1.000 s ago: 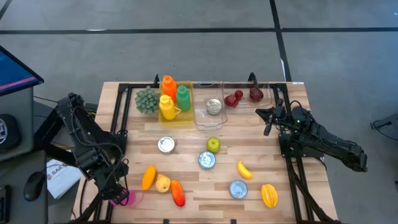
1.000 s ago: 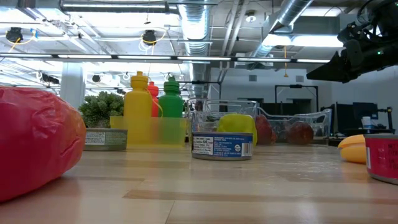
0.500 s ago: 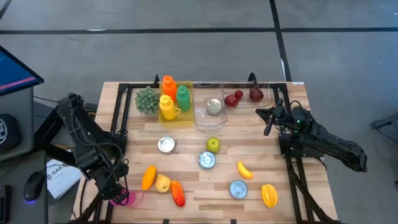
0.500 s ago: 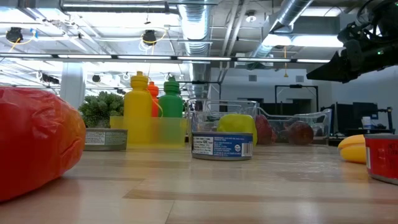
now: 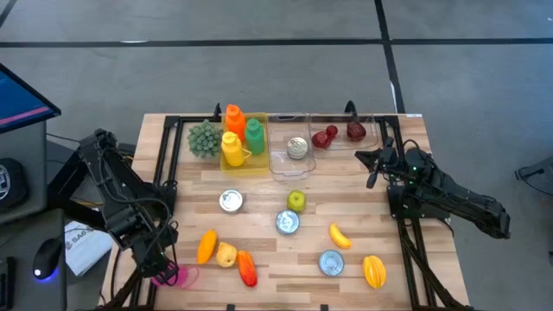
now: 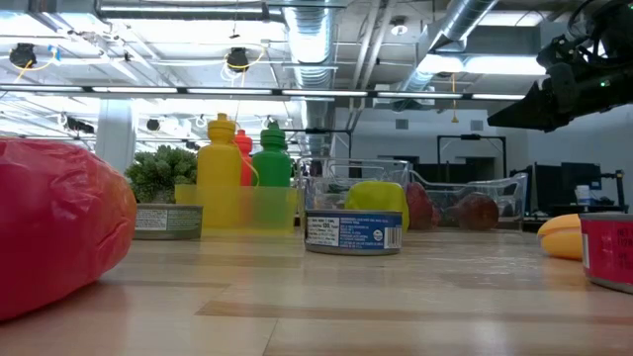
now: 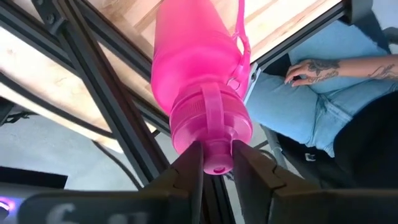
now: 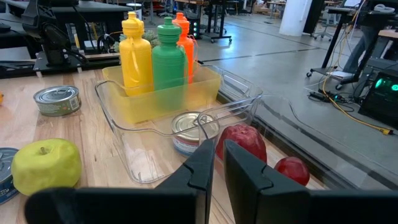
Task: Pick & Place Food Item
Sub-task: Put the pink bottle into the yellow bin
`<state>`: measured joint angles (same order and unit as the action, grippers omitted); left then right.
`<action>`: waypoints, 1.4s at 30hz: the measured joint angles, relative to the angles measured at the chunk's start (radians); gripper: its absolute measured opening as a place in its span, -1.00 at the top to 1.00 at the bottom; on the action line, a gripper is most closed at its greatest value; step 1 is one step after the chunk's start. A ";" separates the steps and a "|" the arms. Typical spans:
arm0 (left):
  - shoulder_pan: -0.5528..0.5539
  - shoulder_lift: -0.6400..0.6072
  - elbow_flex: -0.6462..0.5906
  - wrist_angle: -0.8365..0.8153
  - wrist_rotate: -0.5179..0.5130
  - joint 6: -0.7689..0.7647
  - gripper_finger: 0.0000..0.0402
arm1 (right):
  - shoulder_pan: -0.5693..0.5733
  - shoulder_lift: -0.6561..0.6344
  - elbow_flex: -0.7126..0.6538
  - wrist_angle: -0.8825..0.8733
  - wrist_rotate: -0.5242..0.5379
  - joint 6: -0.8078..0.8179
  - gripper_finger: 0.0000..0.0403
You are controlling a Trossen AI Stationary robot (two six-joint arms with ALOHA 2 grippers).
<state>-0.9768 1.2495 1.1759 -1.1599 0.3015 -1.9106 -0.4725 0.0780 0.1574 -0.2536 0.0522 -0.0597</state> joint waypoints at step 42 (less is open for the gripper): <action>0.002 -0.292 -0.002 -0.038 -0.232 0.067 0.70 | 0.000 0.000 0.000 0.000 0.000 0.000 0.84</action>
<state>-0.9745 0.9577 1.1736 -1.1976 0.0690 -1.8435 -0.4725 0.0780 0.1572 -0.2539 0.0522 -0.0601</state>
